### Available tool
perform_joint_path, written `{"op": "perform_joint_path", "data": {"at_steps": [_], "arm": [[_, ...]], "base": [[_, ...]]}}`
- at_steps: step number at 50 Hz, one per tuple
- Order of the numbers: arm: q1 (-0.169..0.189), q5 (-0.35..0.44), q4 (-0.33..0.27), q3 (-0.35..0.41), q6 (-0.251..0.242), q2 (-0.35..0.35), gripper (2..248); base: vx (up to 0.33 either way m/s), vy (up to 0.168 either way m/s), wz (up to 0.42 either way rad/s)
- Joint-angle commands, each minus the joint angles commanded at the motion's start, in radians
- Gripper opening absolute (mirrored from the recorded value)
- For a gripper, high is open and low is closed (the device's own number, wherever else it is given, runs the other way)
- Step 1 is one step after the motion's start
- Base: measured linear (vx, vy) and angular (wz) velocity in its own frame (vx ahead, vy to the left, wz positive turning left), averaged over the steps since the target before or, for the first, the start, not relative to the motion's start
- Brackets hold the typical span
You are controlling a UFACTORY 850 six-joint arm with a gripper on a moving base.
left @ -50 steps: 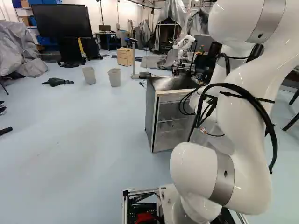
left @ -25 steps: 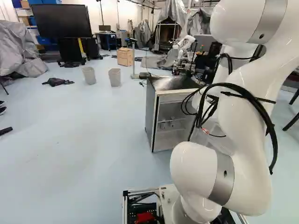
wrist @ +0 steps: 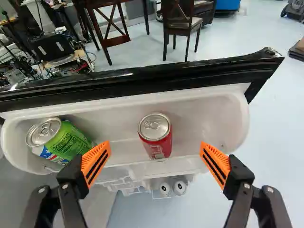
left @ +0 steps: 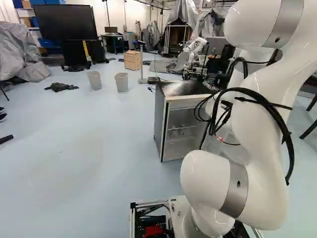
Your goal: Grab a drink from the fridge
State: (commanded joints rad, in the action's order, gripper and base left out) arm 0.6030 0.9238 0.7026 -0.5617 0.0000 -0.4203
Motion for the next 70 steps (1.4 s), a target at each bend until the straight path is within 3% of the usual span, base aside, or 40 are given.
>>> {"op": "perform_joint_path", "data": {"at_steps": [8, 22, 27, 70], "arm": [[0.000, 0.000, 0.000, -0.001, -0.011, 0.000, 247], [0.000, 0.000, 0.000, -0.001, -0.136, 0.000, 247], [0.000, 0.000, 0.000, -0.001, -0.157, 0.000, 247], [0.014, 0.000, 0.000, -0.019, -0.167, -0.014, 247]], "base": [[0.000, 0.000, 0.000], [0.000, 0.000, 0.000], [0.000, 0.000, 0.000], [0.000, 0.000, 0.000]]}}
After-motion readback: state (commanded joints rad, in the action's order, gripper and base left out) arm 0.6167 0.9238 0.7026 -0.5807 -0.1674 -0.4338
